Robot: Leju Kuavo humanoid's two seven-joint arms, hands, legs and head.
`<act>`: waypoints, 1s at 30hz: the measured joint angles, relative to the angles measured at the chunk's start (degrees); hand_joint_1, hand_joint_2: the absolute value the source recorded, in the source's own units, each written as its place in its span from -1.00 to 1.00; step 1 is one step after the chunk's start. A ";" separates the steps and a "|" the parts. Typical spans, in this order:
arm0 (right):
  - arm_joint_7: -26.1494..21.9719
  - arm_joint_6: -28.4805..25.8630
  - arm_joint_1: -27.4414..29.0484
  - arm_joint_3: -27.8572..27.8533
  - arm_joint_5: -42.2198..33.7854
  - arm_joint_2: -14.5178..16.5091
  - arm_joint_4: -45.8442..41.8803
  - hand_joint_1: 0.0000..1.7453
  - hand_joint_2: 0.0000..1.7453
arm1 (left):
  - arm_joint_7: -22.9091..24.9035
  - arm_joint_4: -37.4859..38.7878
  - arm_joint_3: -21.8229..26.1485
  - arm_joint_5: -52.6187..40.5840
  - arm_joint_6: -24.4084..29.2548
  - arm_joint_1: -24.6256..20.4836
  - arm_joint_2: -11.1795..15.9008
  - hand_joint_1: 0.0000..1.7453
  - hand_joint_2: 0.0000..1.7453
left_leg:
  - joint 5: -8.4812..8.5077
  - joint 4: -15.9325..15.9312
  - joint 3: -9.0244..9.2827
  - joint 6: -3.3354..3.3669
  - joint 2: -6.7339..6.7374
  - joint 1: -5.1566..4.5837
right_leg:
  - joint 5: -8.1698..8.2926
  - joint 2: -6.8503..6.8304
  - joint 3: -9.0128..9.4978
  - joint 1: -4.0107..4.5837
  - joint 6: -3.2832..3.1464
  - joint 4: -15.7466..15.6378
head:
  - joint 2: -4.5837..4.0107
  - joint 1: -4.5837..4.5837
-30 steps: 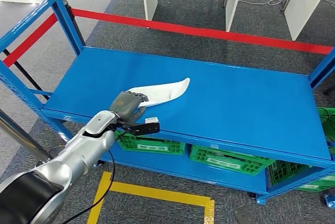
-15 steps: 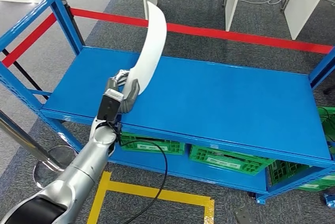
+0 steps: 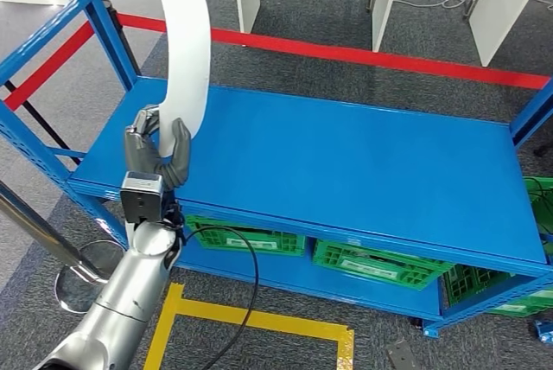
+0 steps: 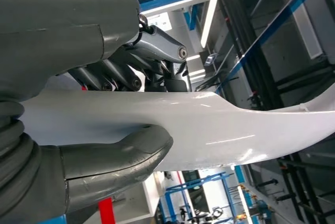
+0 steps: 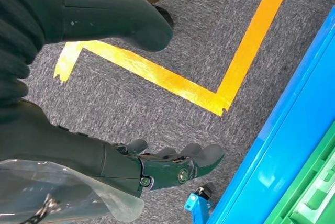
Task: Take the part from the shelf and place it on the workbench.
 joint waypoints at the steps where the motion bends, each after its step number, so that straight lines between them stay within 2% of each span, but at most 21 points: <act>1: 0.00 0.02 0.00 0.01 0.01 0.00 0.00 -1.00 1.00 | 0.00 -0.45 0.00 -0.02 0.01 0.16 0.08 1.00 1.00 | 0.00 0.00 0.00 0.00 0.00 0.00 | 0.00 0.00 0.00 0.00 0.00 0.00 | 0.00 0.00; 15: 0.39 0.53 -0.02 -0.01 -0.14 0.00 0.00 -1.00 1.00 | -0.02 -2.67 -0.01 -0.14 0.71 1.21 0.50 1.00 1.00 | -0.02 0.15 -0.03 0.02 0.00 -0.12 | 0.09 0.00 -0.02 -0.12 0.08 -0.06 | 0.00 -0.02; 21: 7.46 -1.88 0.39 -0.08 0.26 0.00 0.00 -1.00 1.00 | 0.30 -4.16 -0.19 2.42 0.57 2.19 0.66 1.00 1.00 | -0.13 0.54 -0.30 0.33 -0.01 -0.30 | 0.24 0.00 -0.11 -0.32 0.42 -0.10 | 0.00 -0.03; 24: 11.27 -2.47 1.00 -0.46 0.49 -0.05 0.00 -1.00 1.00 | 0.95 -4.64 -0.50 3.74 -0.02 2.25 0.71 1.00 1.00 | 0.28 -0.08 -0.16 1.09 0.07 -0.22 | 0.32 -0.01 -0.13 -0.42 0.95 -0.36 | 0.00 -0.03; 25: 12.73 -2.85 1.17 -0.57 0.68 -0.15 0.00 -1.00 1.00 | 1.16 -4.76 -0.65 4.22 -0.30 2.25 0.71 1.00 1.00 | 0.61 -0.66 0.06 1.43 0.15 -0.06 | -0.09 -0.09 -0.45 -0.39 1.09 0.06 | 0.00 0.00; 27: 15.87 -3.70 1.36 -0.66 1.08 -0.35 0.00 -1.00 1.00 | 1.27 -4.88 -0.96 5.17 -0.72 2.34 0.69 1.00 1.00 | 1.18 -1.58 0.39 1.93 0.37 0.24 | -2.48 -0.26 -2.90 -0.32 1.19 4.49 | 0.00 0.17; 29: 18.79 -4.61 1.54 -0.85 1.28 -0.54 0.00 -1.00 1.00 | 1.16 -4.88 -1.09 5.96 -0.71 2.72 0.71 1.00 1.00 | 1.24 -1.65 0.30 2.04 0.53 0.18 | -5.20 -0.37 -7.02 -0.28 1.29 12.08 | 0.00 0.27; 30: 20.04 -5.07 1.72 -0.97 1.36 -0.67 0.00 -1.00 1.00 | 1.09 -4.88 -1.09 6.26 -0.55 2.99 0.72 1.00 1.00 | 1.18 -1.62 0.30 2.01 0.57 0.14 | -5.44 -0.40 -8.49 -0.29 1.37 14.46 | 0.00 0.26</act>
